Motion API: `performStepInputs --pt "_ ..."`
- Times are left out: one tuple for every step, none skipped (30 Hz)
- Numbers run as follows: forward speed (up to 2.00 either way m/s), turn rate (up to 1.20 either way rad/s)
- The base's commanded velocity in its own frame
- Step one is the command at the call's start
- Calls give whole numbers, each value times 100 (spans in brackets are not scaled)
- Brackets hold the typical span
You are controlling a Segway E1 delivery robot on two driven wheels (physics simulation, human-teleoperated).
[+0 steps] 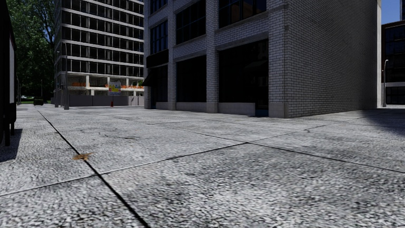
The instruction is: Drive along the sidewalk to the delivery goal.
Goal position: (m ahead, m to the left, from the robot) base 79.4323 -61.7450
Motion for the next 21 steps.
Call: performStepInputs --pt "0 0" --pt "0 0" --pt "0 0" --pt "0 0" --pt "0 0" --pt "0 0" --pt "0 0" --pt "0 0" --pt "0 0" --pt "0 0" --pt "0 0" --pt "0 0" --pt "0 0" --pt "0 0" --pt "0 0" --pt "0 0" --pt "0 0" --pt "0 0" --pt "0 0" --pt "0 0" --pt "0 0"
